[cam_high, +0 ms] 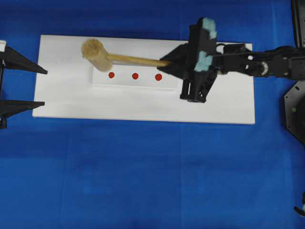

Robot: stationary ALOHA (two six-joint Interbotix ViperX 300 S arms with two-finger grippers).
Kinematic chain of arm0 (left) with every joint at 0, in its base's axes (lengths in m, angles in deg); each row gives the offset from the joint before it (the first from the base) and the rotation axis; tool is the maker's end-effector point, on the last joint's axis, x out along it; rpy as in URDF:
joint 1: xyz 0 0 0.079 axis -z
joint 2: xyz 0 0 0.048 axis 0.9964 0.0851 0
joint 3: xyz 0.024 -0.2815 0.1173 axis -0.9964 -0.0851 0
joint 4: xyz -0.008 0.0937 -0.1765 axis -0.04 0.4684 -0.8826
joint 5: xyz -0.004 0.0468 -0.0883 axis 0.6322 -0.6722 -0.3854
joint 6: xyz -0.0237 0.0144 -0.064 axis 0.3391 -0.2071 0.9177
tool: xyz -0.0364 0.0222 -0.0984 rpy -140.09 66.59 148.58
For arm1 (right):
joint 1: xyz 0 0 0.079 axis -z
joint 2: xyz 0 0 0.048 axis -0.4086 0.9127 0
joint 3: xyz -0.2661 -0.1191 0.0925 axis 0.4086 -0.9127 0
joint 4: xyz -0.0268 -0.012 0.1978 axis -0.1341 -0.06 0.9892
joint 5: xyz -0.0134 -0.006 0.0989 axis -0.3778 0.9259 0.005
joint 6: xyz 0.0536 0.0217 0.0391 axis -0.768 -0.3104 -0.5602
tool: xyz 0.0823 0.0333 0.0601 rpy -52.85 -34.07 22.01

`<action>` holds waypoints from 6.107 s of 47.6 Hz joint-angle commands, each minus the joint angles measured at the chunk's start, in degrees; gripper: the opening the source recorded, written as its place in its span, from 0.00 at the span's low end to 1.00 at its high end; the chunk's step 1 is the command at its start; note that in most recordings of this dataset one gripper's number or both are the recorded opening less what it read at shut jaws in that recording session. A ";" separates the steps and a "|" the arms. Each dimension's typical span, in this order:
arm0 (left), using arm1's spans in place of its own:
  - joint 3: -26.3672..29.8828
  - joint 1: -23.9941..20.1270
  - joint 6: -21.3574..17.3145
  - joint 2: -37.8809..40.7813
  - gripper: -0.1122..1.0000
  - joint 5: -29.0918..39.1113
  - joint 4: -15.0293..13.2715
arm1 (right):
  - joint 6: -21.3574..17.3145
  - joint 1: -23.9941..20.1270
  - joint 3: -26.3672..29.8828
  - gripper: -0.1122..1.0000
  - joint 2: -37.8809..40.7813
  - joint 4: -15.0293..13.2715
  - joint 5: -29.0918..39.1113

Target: Hit the mark with a hammer.

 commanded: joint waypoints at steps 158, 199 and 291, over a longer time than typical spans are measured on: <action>0.44 -0.09 0.18 0.62 0.92 -0.18 -0.09 | -0.62 -1.23 -20.57 0.12 -22.76 3.69 -0.09; 0.44 -0.09 0.18 0.70 0.92 -0.09 -0.09 | -0.09 -5.27 -3.78 0.12 -12.04 0.09 0.70; 11.87 -2.29 -6.42 35.24 0.49 -22.76 -0.09 | 0.00 -6.33 7.47 0.12 -0.79 -2.72 0.88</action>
